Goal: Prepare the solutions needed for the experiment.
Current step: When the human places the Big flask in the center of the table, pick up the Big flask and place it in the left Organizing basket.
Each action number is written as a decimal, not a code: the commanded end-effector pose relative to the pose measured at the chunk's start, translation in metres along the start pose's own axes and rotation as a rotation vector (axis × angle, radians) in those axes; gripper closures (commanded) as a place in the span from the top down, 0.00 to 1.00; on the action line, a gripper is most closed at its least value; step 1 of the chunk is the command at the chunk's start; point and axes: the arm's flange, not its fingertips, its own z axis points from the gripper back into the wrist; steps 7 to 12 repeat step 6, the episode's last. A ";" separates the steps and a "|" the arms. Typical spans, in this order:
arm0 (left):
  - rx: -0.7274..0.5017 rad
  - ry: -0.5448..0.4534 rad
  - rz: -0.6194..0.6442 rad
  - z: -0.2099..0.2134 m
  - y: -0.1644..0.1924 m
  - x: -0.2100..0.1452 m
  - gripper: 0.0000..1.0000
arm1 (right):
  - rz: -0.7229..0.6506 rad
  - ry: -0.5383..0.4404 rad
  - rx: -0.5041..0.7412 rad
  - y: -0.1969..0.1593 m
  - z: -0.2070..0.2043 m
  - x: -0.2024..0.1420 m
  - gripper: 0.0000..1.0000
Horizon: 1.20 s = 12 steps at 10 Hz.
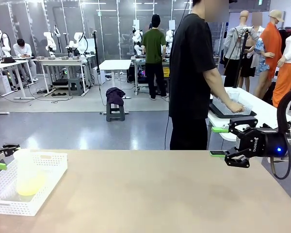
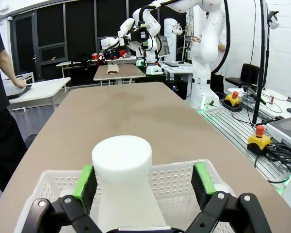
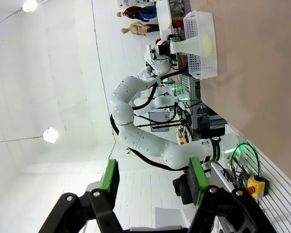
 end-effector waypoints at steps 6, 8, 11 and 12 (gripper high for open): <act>-0.006 0.000 -0.004 0.001 0.002 0.001 1.00 | 0.001 0.000 0.008 0.000 -0.001 -0.001 0.73; -0.006 0.000 -0.004 0.001 0.002 0.001 1.00 | 0.001 0.000 0.008 0.000 -0.001 -0.001 0.73; -0.006 0.000 -0.004 0.001 0.002 0.001 1.00 | 0.001 0.000 0.008 0.000 -0.001 -0.001 0.73; -0.006 0.000 -0.004 0.001 0.002 0.001 1.00 | 0.001 0.000 0.008 0.000 -0.001 -0.001 0.73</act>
